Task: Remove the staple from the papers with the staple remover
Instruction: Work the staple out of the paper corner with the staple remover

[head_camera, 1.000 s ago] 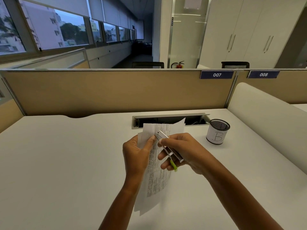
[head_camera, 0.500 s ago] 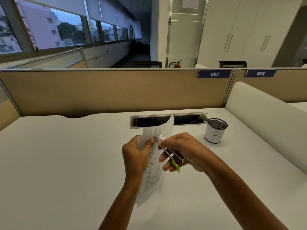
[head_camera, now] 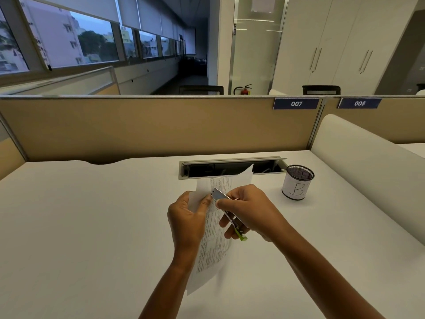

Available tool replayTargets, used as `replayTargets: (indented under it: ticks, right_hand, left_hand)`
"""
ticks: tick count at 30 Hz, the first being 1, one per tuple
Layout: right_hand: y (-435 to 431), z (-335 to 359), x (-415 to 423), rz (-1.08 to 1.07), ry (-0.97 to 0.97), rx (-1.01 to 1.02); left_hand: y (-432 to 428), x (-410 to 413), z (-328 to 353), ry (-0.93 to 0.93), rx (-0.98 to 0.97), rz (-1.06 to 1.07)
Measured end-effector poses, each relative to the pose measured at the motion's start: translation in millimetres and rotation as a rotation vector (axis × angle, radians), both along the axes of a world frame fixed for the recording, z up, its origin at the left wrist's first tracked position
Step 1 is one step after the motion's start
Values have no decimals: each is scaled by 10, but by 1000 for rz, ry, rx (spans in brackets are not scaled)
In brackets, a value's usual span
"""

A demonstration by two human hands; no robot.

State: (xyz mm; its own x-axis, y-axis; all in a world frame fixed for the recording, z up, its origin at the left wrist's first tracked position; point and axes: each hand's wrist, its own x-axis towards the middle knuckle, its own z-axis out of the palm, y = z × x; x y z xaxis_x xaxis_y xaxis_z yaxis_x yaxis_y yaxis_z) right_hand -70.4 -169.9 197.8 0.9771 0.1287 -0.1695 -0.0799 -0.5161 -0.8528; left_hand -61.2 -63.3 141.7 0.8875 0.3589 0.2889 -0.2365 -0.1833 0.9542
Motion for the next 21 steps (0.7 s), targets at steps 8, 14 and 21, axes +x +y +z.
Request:
replayTargets:
  ticks: [8, 14, 21]
  right_hand:
    - [55, -89, 36, -77, -138, -106]
    - [-272, 34, 150, -159, -99, -14]
    - [-136, 8, 11, 48, 172, 359]
  left_hand:
    - [44, 41, -11, 8, -23, -28]
    - [102, 13, 47, -15, -165, -75]
    - [20, 34, 63, 3, -180, -123]
